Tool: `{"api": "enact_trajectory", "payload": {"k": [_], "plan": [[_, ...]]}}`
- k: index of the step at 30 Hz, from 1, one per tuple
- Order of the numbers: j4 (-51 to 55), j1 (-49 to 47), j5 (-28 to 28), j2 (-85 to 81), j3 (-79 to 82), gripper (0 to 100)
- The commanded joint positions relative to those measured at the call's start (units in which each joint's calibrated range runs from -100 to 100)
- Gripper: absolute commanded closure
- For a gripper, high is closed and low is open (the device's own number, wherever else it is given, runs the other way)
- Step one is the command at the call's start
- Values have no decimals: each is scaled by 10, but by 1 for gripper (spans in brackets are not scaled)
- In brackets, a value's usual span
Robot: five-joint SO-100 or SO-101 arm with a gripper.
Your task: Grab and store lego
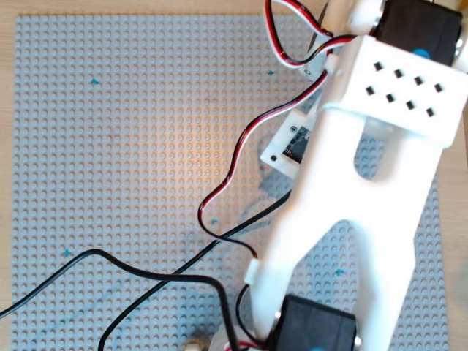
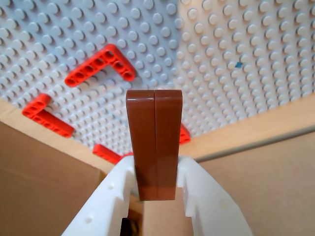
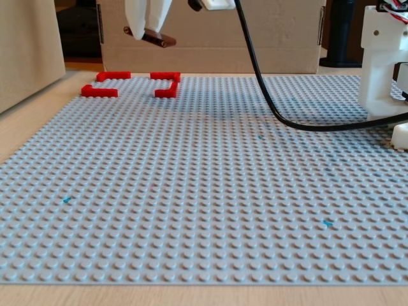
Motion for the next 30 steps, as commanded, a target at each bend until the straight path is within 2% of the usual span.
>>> {"api": "enact_trajectory", "payload": {"k": [1,11,23,30], "plan": [[-1,28,0,43,-86,99],[-1,78,-1,183,-214,99],[8,66,-12,206,-259,99],[15,52,-31,209,-259,87]]}}
